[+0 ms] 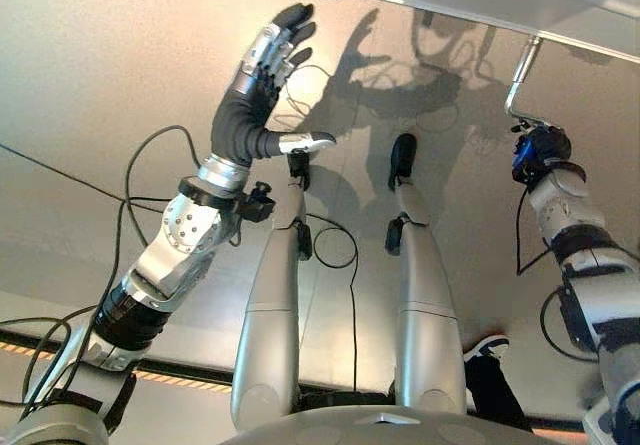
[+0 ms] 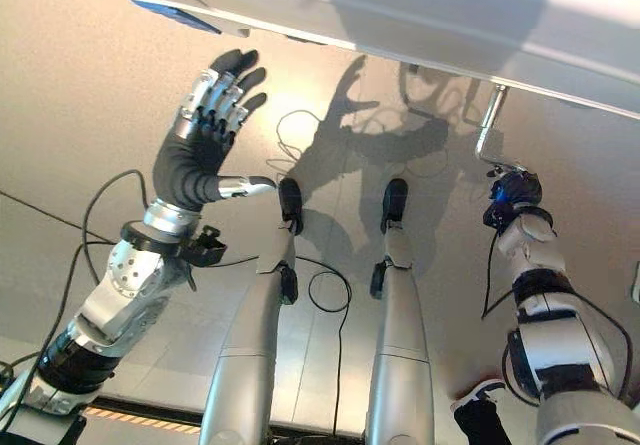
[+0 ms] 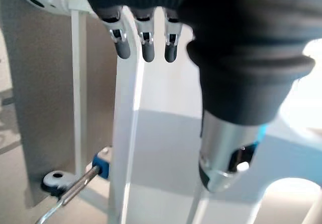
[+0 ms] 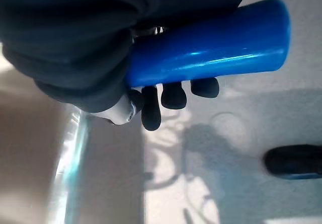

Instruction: Raise the hospital bed

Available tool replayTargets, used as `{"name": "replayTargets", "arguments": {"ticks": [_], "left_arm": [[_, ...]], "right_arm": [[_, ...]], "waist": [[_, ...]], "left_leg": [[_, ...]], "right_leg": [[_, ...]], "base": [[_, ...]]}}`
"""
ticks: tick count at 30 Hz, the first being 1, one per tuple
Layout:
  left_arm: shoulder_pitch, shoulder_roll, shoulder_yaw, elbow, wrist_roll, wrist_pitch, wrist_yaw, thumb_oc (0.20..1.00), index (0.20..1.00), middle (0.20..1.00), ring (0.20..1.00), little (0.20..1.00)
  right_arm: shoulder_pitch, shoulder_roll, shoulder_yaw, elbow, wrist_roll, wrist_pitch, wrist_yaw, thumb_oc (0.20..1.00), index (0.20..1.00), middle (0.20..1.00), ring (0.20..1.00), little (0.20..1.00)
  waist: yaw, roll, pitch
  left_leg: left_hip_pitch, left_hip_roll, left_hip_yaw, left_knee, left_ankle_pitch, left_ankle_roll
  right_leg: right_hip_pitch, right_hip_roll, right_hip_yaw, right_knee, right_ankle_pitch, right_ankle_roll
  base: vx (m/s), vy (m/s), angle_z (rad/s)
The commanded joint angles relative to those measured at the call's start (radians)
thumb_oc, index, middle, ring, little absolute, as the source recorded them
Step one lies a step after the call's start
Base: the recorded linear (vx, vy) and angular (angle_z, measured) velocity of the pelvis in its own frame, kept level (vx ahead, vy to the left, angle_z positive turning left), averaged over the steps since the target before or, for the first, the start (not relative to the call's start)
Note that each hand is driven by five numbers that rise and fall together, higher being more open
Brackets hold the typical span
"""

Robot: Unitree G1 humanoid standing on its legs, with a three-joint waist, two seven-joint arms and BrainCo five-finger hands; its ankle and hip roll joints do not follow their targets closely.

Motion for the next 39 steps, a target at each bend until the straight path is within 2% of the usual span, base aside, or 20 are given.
{"name": "replayTargets", "arguments": {"ticks": [1, 2, 4, 5, 6, 10, 14, 17, 22, 24, 25, 29, 30, 31, 32, 34, 39], "left_arm": [[0.08, 0.014, 0.066, -0.106, 0.07, -0.069, -0.009, 1.0, 1.0, 1.0, 1.0, 1.0], [0.08, 0.013, 0.064, -0.106, 0.07, -0.069, -0.009, 1.0, 1.0, 1.0, 1.0, 1.0], [0.106, 0.026, 0.101, -0.121, 0.071, -0.07, -0.013, 1.0, 1.0, 1.0, 1.0, 1.0], [0.106, 0.026, 0.1, -0.121, 0.071, -0.07, -0.013, 1.0, 1.0, 1.0, 1.0, 1.0], [0.136, 0.037, 0.137, -0.14, 0.063, -0.072, -0.021, 1.0, 1.0, 1.0, 1.0, 1.0], [0.168, 0.048, 0.173, -0.161, 0.044, -0.076, -0.039, 1.0, 1.0, 1.0, 1.0, 1.0], [0.196, 0.061, 0.202, -0.188, 0.026, -0.078, -0.059, 1.0, 1.0, 1.0, 1.0, 1.0], [0.207, 0.073, 0.196, -0.195, 0.017, -0.076, -0.072, 1.0, 1.0, 1.0, 1.0, 1.0], [0.202, 0.094, 0.176, -0.192, 0.016, -0.077, -0.087, 1.0, 1.0, 1.0, 1.0, 1.0], [0.194, 0.098, 0.161, -0.192, 0.014, -0.075, -0.091, 1.0, 1.0, 1.0, 1.0, 1.0], [0.182, 0.09, 0.138, -0.192, 0.005, -0.077, -0.095, 1.0, 1.0, 1.0, 1.0, 1.0], [0.13, 0.064, 0.09, -0.155, 0.005, -0.076, -0.086, 1.0, 1.0, 1.0, 1.0, 1.0], [0.13, 0.064, 0.09, -0.155, 0.005, -0.076, -0.086, 1.0, 1.0, 1.0, 1.0, 1.0], [0.118, 0.053, 0.074, -0.148, -0.004, -0.074, -0.09, 1.0, 1.0, 1.0, 1.0, 1.0], [0.094, 0.025, 0.049, -0.134, -0.013, -0.073, -0.082, 1.0, 1.0, 1.0, 1.0, 1.0], [0.072, -0.001, 0.026, -0.119, -0.014, -0.066, -0.072, 1.0, 1.0, 1.0, 1.0, 1.0], [0.055, -0.041, -0.001, -0.106, -0.02, -0.054, -0.063, 1.0, 1.0, 1.0, 1.0, 1.0]], "right_arm": [[0.281, -0.176, -0.18, -0.154, 0.107, -0.182, 0.009, 0.2, 0.2, 0.2, 0.2, 0.2], [0.283, -0.176, -0.182, -0.155, 0.107, -0.182, 0.008, 0.2, 0.2, 0.2, 0.2, 0.2], [0.387, -0.159, -0.231, -0.344, 0.108, -0.207, 0.052, 0.2, 0.2, 0.2, 0.2, 0.2], [0.389, -0.158, -0.232, -0.346, 0.107, -0.207, 0.051, 0.2, 0.2, 0.2, 0.2, 0.2], [0.46, -0.153, -0.266, -0.469, 0.111, -0.207, 0.089, 0.2, 0.2, 0.2, 0.2, 0.2], [0.505, -0.159, -0.286, -0.571, 0.133, -0.208, 0.135, 0.2, 0.2, 0.2, 0.2, 0.2], [0.532, -0.176, -0.272, -0.675, 0.22, -0.194, 0.202, 0.2, 0.2, 0.2, 0.2, 0.2], [0.558, -0.21, -0.233, -0.737, 0.254, -0.162, 0.261, 0.2, 0.2, 0.2, 0.2, 0.2], [0.567, -0.251, -0.124, -0.785, 0.332, -0.108, 0.34, 0.2, 0.2, 0.2, 0.2, 0.2], [0.562, -0.282, -0.043, -0.834, 0.357, -0.065, 0.393, 0.2, 0.2, 0.2, 0.2, 0.2], [0.53, -0.297, 0.043, -0.857, 0.382, -0.039, 0.421, 0.2, 0.2, 0.2, 0.2, 0.2], [0.35, -0.279, 0.246, -0.836, 0.359, -0.006, 0.424, 0.2, 0.2, 0.2, 0.2, 0.2], [0.35, -0.279, 0.246, -0.836, 0.359, -0.006, 0.424, 0.2, 0.2, 0.2, 0.2, 0.2], [0.288, -0.261, 0.295, -0.842, 0.36, 0.001, 0.424, 0.2, 0.2, 0.2, 0.2, 0.2], [0.179, -0.207, 0.377, -0.818, 0.379, -0.011, 0.404, 0.2, 0.2, 0.2, 0.2, 0.2], [0.083, -0.143, 0.454, -0.796, 0.376, -0.006, 0.384, 0.2, 0.2, 0.2, 0.2, 0.2], [-0.047, -0.051, 0.548, -0.776, 0.348, 0.001, 0.356, 0.2, 0.2, 0.2, 0.2, 0.2]], "waist": [[-0.069, 0.003, -0.02], [-0.068, 0.003, -0.02], [-0.084, -0.01, -0.02], [-0.084, -0.009, -0.02], [-0.092, -0.016, -0.02], [-0.099, -0.026, -0.02], [-0.103, -0.038, -0.02], [-0.103, -0.042, -0.02], [-0.095, -0.044, -0.02], [-0.088, -0.041, -0.02], [-0.078, -0.035, -0.02], [-0.054, -0.015, -0.02], [-0.054, -0.015, -0.02], [-0.046, -0.008, -0.02], [-0.035, 0.002, -0.02], [-0.025, 0.01, -0.02], [-0.009, 0.024, -0.02]], "left_leg": [[0.014, 0.029, -0.053, 0.077, -0.091, -0.046], [0.014, 0.029, -0.053, 0.077, -0.091, -0.046], [0.007, 0.03, -0.051, 0.084, -0.092, -0.047], [0.008, 0.03, -0.051, 0.084, -0.092, -0.047], [0.004, 0.031, -0.05, 0.086, -0.093, -0.047], [0.005, 0.033, -0.049, 0.088, -0.093, -0.048], [0.006, 0.033, -0.05, 0.091, -0.094, -0.05], [0.002, 0.034, -0.05, 0.093, -0.089, -0.052], [-0.001, 0.032, -0.052, 0.091, -0.082, -0.054], [-0.004, 0.031, -0.054, 0.086, -0.077, -0.055], [-0.008, 0.031, -0.056, 0.085, -0.074, -0.055], [-0.009, 0.028, -0.058, 0.084, -0.071, -0.051], [-0.009, 0.028, -0.058, 0.083, -0.071, -0.051], [-0.009, 0.027, -0.058, 0.086, -0.071, -0.049], [-0.008, 0.026, -0.058, 0.086, -0.071, -0.047], [-0.009, 0.025, -0.058, 0.087, -0.07, -0.045], [-0.006, 0.023, -0.06, 0.082, -0.068, -0.043]], "right_leg": [[0.04, 0.042, -0.036, -0.01, -0.015, 0.056], [0.041, 0.042, -0.036, -0.01, -0.015, 0.056], [0.037, 0.041, -0.036, -0.008, -0.012, 0.056], [0.038, 0.041, -0.036, -0.008, -0.012, 0.056], [0.035, 0.042, -0.035, -0.007, -0.01, 0.057], [0.038, 0.043, -0.034, -0.006, -0.009, 0.058], [0.043, 0.044, -0.034, -0.013, -0.002, 0.059], [0.044, 0.044, -0.036, -0.014, 0.0, 0.059], [0.047, 0.043, -0.041, -0.022, 0.007, 0.06], [0.047, 0.042, -0.044, -0.026, 0.009, 0.061], [0.045, 0.04, -0.047, -0.027, 0.011, 0.061], [0.044, 0.036, -0.051, -0.026, 0.014, 0.059], [0.044, 0.036, -0.051, -0.026, 0.014, 0.059], [0.044, 0.035, -0.052, -0.026, 0.015, 0.059], [0.044, 0.035, -0.052, -0.027, 0.017, 0.057], [0.043, 0.033, -0.053, -0.026, 0.017, 0.056], [0.048, 0.03, -0.057, -0.026, 0.014, 0.053]], "base": [[0.0, -0.009, -0.11], [-0.01, -0.004, -0.1], [-0.01, -0.002, -0.09], [-0.01, 0.004, -0.09], [-0.01, 0.004, -0.07], [0.0, 0.0, -0.02], [0.0, 0.0, 0.0], [0.0, 0.0, 0.0], [0.0, 0.0, 0.0], [0.0, 0.0, 0.0], [0.0, 0.0, 0.0], [0.0, 0.0, 0.0], [0.0, 0.0, 0.0], [0.0, 0.009, -0.04], [0.0, 0.01, -0.05], [0.0, 0.007, -0.06], [0.0, 0.008, -0.08]]}}
